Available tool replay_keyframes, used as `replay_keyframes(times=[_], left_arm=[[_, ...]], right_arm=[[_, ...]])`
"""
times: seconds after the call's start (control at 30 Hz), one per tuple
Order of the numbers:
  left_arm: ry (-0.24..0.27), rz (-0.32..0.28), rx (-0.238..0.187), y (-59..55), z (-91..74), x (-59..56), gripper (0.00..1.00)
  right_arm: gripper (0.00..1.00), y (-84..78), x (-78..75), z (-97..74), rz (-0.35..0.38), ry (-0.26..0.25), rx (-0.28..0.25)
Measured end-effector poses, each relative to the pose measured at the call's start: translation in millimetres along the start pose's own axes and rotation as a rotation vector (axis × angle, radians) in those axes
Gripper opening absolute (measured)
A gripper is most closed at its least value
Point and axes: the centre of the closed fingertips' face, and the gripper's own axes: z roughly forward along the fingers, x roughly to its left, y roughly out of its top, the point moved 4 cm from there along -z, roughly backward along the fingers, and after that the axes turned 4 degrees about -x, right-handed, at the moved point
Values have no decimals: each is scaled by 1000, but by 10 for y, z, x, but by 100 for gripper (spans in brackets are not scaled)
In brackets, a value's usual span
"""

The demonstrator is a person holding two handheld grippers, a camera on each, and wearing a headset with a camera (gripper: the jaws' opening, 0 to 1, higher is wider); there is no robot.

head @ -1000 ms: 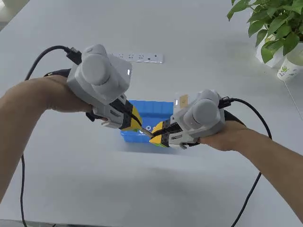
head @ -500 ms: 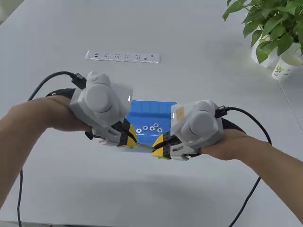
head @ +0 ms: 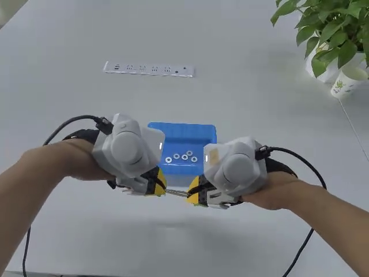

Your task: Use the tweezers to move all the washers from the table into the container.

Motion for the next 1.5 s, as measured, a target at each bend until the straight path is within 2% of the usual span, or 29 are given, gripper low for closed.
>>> replay_keyframes(times=[0.13,0.37,0.53,0.83,1.07,1.5], left_arm=[[-1,-8,2,-66,93,-25,6],[-15,-19,12,-175,235,-94,6],[-8,-31,9,-224,295,-83,6],[-5,-57,15,-343,383,-57,6],[-17,-79,13,-383,424,-80,6],[-17,-107,17,-434,492,-63,6]], right_arm=[[6,-74,34,80,-13,-18,8],[6,-171,102,186,6,-18,9],[6,-227,104,243,15,-35,5],[7,-259,70,325,23,-34,10],[9,-283,87,371,12,-4,27],[11,-305,56,400,8,5,32]])
